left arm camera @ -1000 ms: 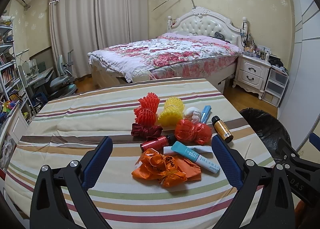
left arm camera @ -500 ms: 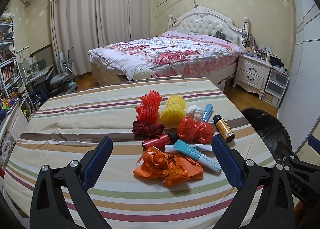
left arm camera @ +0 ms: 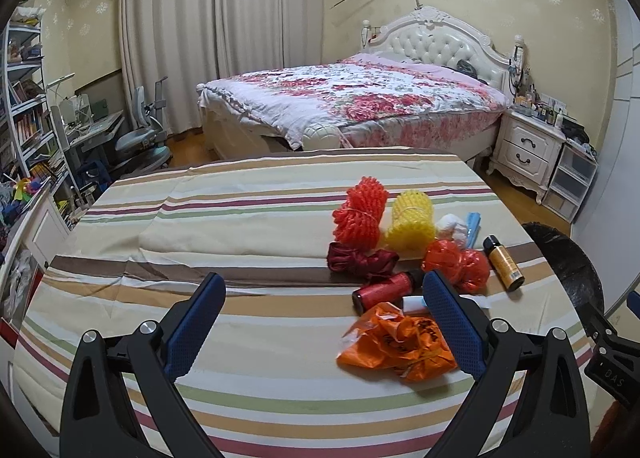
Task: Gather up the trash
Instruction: 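Move the left gripper toward the orange plastic bag bundle while the right gripper approaches the teal tube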
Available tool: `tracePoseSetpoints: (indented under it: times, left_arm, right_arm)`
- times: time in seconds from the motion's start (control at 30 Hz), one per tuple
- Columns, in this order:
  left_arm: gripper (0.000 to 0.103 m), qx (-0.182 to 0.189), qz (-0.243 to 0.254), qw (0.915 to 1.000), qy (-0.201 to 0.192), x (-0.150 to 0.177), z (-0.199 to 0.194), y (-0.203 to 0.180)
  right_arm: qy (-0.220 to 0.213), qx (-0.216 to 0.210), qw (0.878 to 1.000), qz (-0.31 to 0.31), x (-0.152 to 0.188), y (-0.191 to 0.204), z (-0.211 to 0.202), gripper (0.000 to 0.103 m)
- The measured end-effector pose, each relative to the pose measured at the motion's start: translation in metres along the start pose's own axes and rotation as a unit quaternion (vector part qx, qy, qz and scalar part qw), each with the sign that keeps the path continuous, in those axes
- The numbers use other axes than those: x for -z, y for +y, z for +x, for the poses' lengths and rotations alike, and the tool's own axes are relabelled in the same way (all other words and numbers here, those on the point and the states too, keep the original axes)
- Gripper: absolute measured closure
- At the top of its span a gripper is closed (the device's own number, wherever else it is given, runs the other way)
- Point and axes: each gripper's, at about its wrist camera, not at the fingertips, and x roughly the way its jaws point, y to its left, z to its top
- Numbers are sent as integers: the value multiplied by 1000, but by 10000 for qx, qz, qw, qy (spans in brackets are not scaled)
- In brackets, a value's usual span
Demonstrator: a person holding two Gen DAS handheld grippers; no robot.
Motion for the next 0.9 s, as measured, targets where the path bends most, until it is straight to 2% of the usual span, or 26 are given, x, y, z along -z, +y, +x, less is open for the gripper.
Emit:
tracePoseSetpoints:
  times: [0.13,0.3,0.53,0.57,0.6,0.63,0.77,0.9]
  left_arm:
    - [7,-54,59,9998,161,1,9,14]
    - [7,-33,104,9993,357,6,20,19]
    - [10,-39,169,9988,456,12,26,26]
    - [12,-48,175,9988,462,12,26,26]
    - [23,-49,153,9987,480,12,25,27]
    - [30,-34,129,9986,521,12,26,26]
    - [30,176,9,9978,639,17,25,19]
    - [24,266,226,9973,648,19,22,0]
  right_arm:
    - [130,-107,9998,-90,3,9,6,21]
    - [289,-216,9991,-230,7,21,16,30]
    - [386,-430,9977,-368,9,38,19,30]
    - [384,-455,9974,-416,9,42,18,30]
    - [386,-474,9971,-456,9,45,18,30]
    - [390,-485,9969,-482,10,46,17,30]
    - [421,-460,9969,-489,11,47,17,30]
    - [399,-398,9975,-420,10,40,15,30]
